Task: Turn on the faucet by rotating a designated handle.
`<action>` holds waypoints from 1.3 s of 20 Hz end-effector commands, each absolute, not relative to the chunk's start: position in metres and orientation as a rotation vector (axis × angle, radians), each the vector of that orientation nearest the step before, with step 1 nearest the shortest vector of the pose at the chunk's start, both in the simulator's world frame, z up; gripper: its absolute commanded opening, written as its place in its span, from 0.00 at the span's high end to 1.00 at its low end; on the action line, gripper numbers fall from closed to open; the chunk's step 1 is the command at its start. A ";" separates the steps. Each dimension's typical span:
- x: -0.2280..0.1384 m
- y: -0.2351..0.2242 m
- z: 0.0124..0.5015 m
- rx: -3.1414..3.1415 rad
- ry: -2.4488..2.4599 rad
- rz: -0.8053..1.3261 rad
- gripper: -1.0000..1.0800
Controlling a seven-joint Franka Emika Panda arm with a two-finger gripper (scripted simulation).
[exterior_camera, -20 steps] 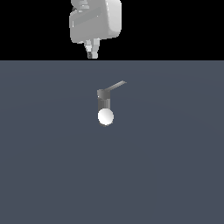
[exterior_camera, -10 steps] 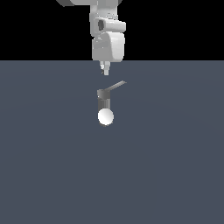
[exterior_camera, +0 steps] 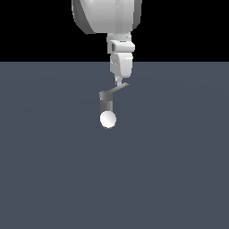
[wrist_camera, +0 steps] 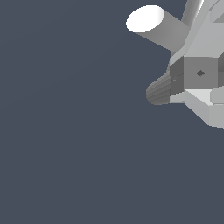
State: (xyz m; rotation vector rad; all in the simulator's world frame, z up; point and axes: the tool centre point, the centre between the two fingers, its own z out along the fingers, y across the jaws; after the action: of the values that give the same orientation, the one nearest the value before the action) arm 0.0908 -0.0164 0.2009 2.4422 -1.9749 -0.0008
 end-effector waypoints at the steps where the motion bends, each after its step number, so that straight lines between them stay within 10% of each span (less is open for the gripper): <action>1: 0.099 -0.028 0.192 2.393 -2.032 0.000 1.00; 26: 0.093 -0.044 0.182 2.335 -2.102 0.000 1.00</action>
State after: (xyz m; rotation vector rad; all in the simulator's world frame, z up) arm 0.0976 -0.0430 0.1817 2.3364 -2.1021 0.0019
